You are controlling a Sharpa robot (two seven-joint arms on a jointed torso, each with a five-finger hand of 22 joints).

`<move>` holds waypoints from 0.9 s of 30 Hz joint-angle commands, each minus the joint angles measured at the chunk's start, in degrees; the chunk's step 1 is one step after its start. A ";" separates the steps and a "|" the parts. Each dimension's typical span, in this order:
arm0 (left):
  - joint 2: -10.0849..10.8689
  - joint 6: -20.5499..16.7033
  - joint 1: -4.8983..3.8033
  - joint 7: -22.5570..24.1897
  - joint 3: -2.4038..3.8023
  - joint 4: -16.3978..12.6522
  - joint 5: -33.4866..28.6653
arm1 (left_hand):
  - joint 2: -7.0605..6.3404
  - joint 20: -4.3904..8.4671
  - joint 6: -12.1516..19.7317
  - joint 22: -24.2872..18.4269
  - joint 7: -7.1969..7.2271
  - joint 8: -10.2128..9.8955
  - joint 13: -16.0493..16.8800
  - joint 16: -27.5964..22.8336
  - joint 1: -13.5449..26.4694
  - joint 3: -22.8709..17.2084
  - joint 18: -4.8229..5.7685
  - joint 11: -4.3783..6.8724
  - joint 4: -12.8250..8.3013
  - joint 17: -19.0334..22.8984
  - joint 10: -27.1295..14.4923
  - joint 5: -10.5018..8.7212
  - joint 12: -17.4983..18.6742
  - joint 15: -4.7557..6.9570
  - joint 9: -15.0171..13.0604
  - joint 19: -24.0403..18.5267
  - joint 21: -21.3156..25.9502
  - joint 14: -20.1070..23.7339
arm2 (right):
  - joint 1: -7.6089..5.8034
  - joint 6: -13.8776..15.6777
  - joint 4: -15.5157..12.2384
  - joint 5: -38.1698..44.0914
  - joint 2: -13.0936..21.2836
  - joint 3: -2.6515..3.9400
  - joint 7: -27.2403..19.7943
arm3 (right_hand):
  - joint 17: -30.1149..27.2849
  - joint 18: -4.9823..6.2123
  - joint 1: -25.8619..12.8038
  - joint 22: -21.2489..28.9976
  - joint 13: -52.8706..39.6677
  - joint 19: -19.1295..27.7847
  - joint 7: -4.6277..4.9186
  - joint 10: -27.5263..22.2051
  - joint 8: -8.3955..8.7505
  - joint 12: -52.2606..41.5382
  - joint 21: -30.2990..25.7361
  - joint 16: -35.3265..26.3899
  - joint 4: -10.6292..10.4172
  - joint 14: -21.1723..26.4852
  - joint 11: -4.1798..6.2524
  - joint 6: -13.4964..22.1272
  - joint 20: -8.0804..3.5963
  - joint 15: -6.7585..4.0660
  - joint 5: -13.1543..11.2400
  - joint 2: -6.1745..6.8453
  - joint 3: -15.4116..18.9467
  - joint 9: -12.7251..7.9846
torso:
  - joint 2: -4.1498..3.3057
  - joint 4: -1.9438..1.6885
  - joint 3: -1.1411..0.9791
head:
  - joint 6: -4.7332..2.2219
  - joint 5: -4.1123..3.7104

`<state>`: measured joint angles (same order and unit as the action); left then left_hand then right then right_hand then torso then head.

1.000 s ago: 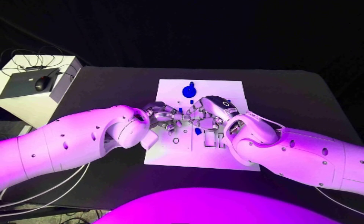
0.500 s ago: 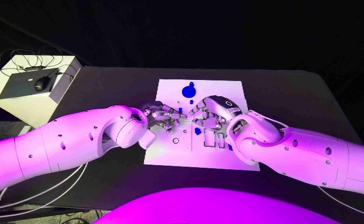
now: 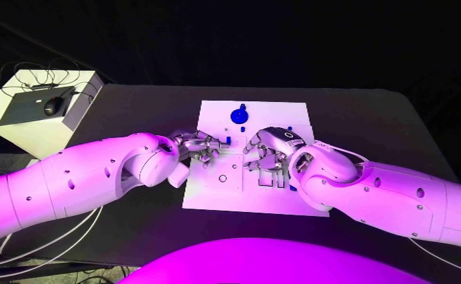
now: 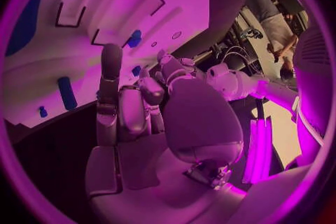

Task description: Assemble the parts on the task board

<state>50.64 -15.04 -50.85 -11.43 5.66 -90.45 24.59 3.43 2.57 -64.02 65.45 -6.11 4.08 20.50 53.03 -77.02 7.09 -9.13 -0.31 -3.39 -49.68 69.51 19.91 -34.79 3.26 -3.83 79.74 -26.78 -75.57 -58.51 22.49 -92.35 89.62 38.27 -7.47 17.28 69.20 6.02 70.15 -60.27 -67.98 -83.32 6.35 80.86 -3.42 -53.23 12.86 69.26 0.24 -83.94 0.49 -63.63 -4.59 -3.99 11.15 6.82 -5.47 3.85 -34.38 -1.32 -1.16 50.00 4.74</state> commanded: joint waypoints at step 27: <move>1.12 0.45 0.04 2.69 0.03 -0.77 0.03 | -0.17 0.01 -0.29 -0.45 -0.28 -0.13 -0.09 -0.47 0.18 -0.53 -0.79 0.07 0.17 0.38 -0.47 0.11 0.31 -0.26 0.03 -0.58 1.03 0.20 | -0.14 -8.88 0.49 9.07 -2.51 -0.30 13.07 | 0.40 -0.49 1.31 -0.54 -0.31 -1.38 -0.36 0.24 -0.24 -1.16 -1.61 0.55 -4.53 -0.02 0.11 -0.79 -0.41 -0.07 -0.31 2.25 -0.47 0.13 | -0.05 0.01 -0.06 | 0.00 0.13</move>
<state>51.77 -15.17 -50.84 -9.70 5.66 -91.08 24.61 3.44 2.54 -64.01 65.08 -6.10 4.08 20.48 52.80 -77.02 6.93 -9.44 -0.31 -3.23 -49.38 69.51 19.91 -34.79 3.26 -3.84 79.31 -26.12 -75.56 -58.64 13.68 -91.79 96.64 35.86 -7.78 29.16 69.57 5.69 71.27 -60.81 -68.26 -83.80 5.96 80.86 -3.42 -54.13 11.54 69.51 -4.39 -83.94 0.49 -64.02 -4.68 -3.99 10.55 9.28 -5.95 3.95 -34.40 -1.35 -1.19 50.00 4.81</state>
